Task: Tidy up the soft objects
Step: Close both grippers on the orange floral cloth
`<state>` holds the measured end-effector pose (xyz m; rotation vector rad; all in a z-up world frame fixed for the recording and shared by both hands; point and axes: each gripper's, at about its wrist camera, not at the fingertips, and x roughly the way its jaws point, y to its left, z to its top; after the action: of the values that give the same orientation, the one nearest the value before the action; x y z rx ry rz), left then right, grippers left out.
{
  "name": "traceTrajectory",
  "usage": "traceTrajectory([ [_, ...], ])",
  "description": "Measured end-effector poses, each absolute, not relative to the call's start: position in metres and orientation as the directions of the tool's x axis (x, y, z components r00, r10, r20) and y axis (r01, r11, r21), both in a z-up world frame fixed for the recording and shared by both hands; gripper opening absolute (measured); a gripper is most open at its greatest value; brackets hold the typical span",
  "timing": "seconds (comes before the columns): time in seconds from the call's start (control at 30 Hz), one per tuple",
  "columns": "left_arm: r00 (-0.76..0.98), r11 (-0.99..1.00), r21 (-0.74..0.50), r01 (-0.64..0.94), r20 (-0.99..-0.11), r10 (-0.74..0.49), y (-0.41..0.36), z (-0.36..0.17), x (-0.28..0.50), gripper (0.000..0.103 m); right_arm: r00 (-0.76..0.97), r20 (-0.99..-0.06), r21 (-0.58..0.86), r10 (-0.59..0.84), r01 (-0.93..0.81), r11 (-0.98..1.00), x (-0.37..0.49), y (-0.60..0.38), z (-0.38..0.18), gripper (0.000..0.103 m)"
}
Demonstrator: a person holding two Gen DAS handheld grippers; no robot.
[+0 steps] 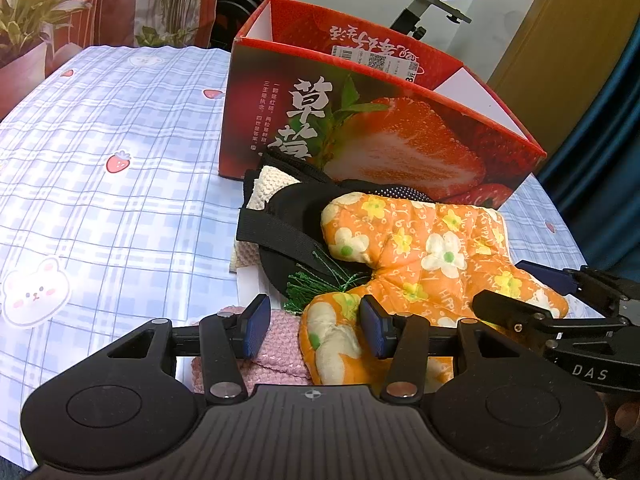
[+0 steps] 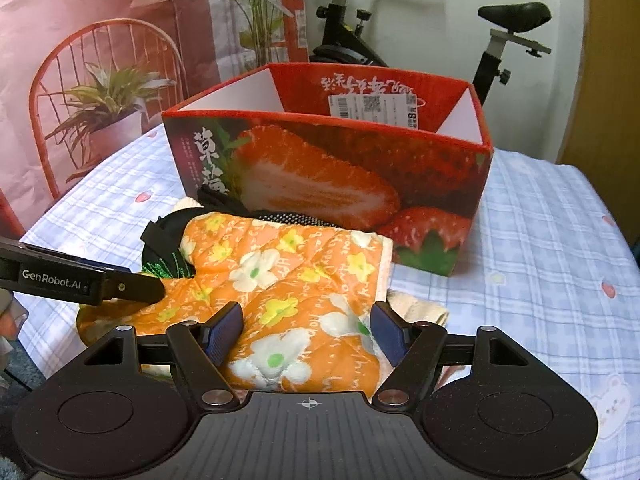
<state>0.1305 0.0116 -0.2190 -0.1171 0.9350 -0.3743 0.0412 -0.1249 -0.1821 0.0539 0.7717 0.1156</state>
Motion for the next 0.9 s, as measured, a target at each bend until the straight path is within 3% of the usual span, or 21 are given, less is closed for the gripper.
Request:
traceTrajectory([
  [0.5, 0.524, 0.915, -0.340, 0.219, -0.750, -0.404, 0.029, -0.209, 0.129, 0.052, 0.710, -0.690, 0.108, 0.139, -0.089, 0.990, 0.040, -0.126, -0.183, 0.068],
  [0.7, 0.493, 0.890, -0.367, 0.271, -0.741, -0.456, 0.020, -0.208, 0.126, 0.052, 0.709, -0.692, 0.106, 0.134, -0.083, 0.991, 0.040, -0.127, -0.182, 0.068],
  [0.9, 0.448, 0.878, -0.377, 0.295, -0.757, -0.476, 0.012, -0.219, 0.127, 0.058, 0.704, -0.700, 0.117, 0.121, -0.054, 0.992, 0.041, -0.132, -0.182, 0.076],
])
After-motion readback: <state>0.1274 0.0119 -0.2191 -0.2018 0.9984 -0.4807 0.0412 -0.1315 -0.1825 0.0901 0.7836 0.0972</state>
